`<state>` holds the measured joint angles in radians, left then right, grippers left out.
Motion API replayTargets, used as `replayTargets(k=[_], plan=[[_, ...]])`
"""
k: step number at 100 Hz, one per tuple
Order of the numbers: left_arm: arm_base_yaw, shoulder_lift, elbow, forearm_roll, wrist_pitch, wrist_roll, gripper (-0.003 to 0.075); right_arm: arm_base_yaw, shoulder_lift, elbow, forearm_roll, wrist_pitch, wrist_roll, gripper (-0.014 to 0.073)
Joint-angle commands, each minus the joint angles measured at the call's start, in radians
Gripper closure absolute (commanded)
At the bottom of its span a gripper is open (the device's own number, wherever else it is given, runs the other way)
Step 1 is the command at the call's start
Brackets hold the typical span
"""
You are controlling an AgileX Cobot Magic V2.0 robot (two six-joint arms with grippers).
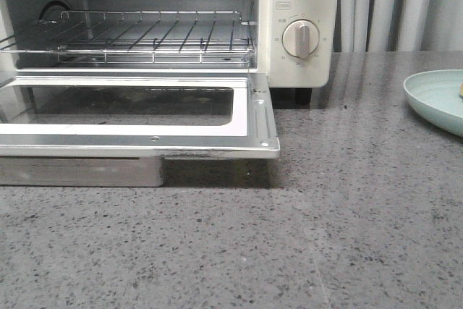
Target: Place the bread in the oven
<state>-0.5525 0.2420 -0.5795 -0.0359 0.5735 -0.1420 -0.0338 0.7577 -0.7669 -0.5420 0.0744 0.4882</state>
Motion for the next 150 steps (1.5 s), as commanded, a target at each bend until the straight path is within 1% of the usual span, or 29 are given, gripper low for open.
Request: replayTargets(k=[1,5,9,18,30,73,83,108,113,123,137,150], plan=[[-0.008,0.014,-0.033,-0.013,-0.084,-0.004,0.0741,0.002,0.001,-0.033,0.19,-0.04,-0.341,0.0662],[-0.008,0.014,-0.033,-0.013,-0.084,-0.004,0.0741,0.002,0.001,-0.033,0.244,-0.04,-0.442,0.0662],[-0.008,0.014,-0.033,-0.013,-0.084,-0.004,0.0741,0.002,0.001,-0.033,0.275,-0.04,-0.513,0.0662],[-0.008,0.014,-0.033,-0.013,-0.084,-0.004,0.0741,0.002,0.001,-0.033,0.3,-0.042,-0.578,0.0662],[-0.008,0.014,-0.033,-0.013,-0.084,-0.004,0.0741,0.002,0.001,-0.033,0.268,-0.044,-0.586,0.0662],[-0.008,0.014,-0.033,-0.013,-0.084,-0.004,0.0741,0.002,0.001,-0.033,0.268,-0.041,-0.586,0.0662],[-0.008,0.014,-0.033,-0.013,-0.084,-0.004,0.0741,0.002,0.001,-0.033,0.268,-0.082,-0.586,0.0662],[-0.008,0.014,-0.033,-0.005,-0.084,-0.004,0.0741,0.002,0.001,-0.033,0.283,-0.101,-0.586,0.0662],[-0.008,0.014,-0.033,0.008,-0.084,-0.004,0.0741,0.002,0.009,-0.033,0.301,-0.074,-0.586,0.0662],[-0.008,0.014,-0.033,0.015,-0.09,-0.004,0.0741,0.002,0.032,-0.033,0.367,0.045,-0.586,0.0662],[-0.008,0.014,-0.033,0.026,-0.162,-0.004,0.0741,0.002,0.102,-0.033,0.426,0.084,-0.586,0.0662],[-0.008,0.014,-0.033,0.026,-0.195,-0.004,0.0741,0.0,0.183,-0.039,0.449,0.143,-0.586,0.0662]])
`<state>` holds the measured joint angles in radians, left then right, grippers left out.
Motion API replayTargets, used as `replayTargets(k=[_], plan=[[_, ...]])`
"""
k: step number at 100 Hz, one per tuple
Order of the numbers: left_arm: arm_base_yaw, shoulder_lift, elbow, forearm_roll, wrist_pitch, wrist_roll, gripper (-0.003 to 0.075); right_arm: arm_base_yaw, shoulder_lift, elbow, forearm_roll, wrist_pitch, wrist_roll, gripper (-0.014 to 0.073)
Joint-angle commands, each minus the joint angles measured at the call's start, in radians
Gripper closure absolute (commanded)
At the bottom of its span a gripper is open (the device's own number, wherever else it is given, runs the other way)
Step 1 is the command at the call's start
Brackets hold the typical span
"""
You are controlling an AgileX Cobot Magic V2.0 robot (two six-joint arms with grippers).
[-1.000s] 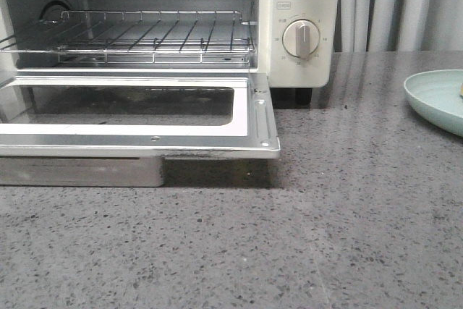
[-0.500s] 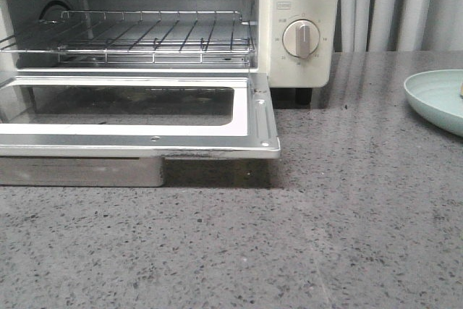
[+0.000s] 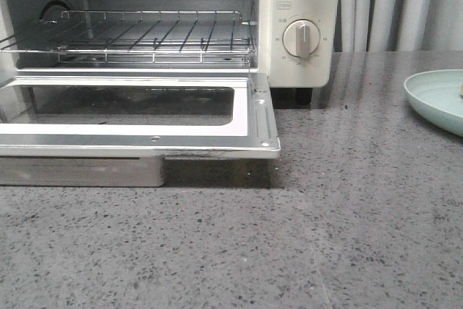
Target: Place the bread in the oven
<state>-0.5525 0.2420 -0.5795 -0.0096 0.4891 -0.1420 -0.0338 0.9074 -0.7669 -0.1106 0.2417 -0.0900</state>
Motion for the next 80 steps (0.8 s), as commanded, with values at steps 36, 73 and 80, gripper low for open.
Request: replayTargets(k=[36,73,80], plan=[[-0.008,0.014,-0.033,0.0,-0.157,-0.004,0.0741,0.0,0.182,-0.043,0.174,0.199,-0.007,0.0447],[-0.008,0.014,-0.033,0.0,-0.156,-0.004,0.0741,0.0,0.207,-0.085,0.204,0.241,-0.007,0.0075],[-0.008,0.014,-0.033,0.0,-0.156,-0.004,0.0741,0.0,0.226,-0.102,0.201,0.246,-0.007,0.0094]])
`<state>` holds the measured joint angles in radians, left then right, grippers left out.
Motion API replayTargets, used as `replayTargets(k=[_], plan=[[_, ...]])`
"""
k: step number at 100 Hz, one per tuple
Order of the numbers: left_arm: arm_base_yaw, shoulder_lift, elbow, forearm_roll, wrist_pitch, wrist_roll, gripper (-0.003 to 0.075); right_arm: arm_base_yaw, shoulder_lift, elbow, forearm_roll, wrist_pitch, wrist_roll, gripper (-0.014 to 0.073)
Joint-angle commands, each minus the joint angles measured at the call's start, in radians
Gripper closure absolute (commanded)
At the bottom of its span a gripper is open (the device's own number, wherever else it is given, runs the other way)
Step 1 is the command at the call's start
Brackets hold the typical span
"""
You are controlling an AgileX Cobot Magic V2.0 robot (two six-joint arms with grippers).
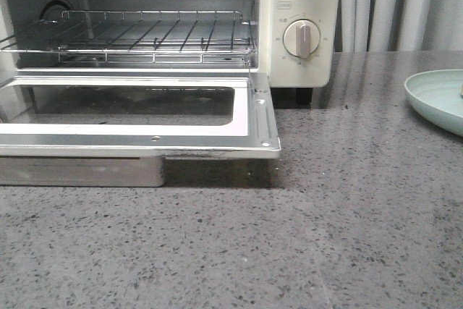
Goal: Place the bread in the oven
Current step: 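Lower the right gripper over the croissant on the plate and grasp it, then lift the croissant with the right gripper and carry it into the oven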
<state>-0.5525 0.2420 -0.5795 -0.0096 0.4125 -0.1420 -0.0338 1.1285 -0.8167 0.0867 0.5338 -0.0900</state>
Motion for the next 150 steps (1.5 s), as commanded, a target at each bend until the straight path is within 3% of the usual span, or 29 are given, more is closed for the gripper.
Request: replayTargets(k=[1,35,64,76,94,116,150], plan=[[-0.008,0.014,-0.033,0.0,-0.079,-0.004,0.0741,0.0,0.007,-0.055,0.003,-0.046,-0.007,0.0095],[-0.008,0.014,-0.033,0.0,-0.079,-0.004,0.0741,-0.034,0.162,-0.154,0.002,0.132,-0.006,0.0099],[-0.008,0.014,-0.033,0.0,-0.079,-0.004,0.0741,-0.089,0.185,-0.175,-0.003,0.17,-0.006,0.0117],[-0.008,0.014,-0.033,0.0,-0.079,-0.004,0.0741,-0.091,0.196,-0.175,-0.005,0.208,-0.006,0.0257],[-0.008,0.014,-0.033,0.0,-0.079,-0.004,0.0741,-0.091,0.2,-0.175,-0.005,0.227,-0.007,0.0671],[-0.008,0.014,-0.033,-0.002,-0.079,-0.004,0.0741,-0.089,0.195,-0.203,-0.007,0.286,-0.007,0.0662],[-0.008,0.014,-0.033,-0.007,-0.079,-0.004,0.0741,0.013,0.053,-0.408,-0.007,0.548,-0.036,0.0662]])
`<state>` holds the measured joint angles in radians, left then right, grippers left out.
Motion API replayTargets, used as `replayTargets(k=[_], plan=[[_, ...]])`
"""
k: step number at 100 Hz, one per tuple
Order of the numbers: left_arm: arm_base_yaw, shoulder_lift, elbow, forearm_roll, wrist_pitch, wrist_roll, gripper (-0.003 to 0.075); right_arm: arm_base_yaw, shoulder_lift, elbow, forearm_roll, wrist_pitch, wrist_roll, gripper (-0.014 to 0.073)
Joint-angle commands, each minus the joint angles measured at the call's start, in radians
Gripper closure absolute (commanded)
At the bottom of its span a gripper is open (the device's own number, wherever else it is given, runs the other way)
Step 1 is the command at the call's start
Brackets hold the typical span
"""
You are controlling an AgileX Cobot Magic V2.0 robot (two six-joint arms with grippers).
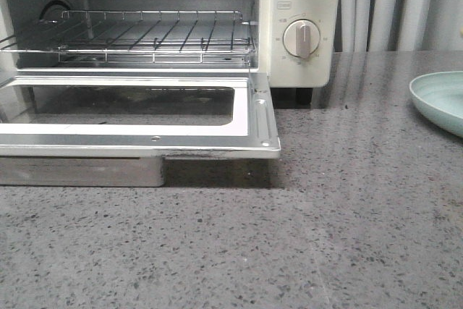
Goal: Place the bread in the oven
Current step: 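Lift the croissant with the right gripper and carry it into the oven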
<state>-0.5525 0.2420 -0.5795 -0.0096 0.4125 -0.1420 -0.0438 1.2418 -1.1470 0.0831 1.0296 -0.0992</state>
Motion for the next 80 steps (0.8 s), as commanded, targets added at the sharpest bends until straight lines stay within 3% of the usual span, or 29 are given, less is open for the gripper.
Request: replayTargets(k=[1,32,80], plan=[[-0.008,0.014,-0.033,-0.007,-0.079,-0.004,0.0741,0.03,-0.066,-0.087,-0.003,0.067,-0.031,0.0662],[-0.008,0.014,-0.033,-0.007,-0.084,-0.004,0.0741,0.275,-0.172,-0.151,-0.002,0.272,-0.05,0.0662],[-0.008,0.014,-0.033,-0.007,-0.087,-0.004,0.0741,0.706,-0.125,-0.151,0.003,0.241,-0.05,0.0662]])
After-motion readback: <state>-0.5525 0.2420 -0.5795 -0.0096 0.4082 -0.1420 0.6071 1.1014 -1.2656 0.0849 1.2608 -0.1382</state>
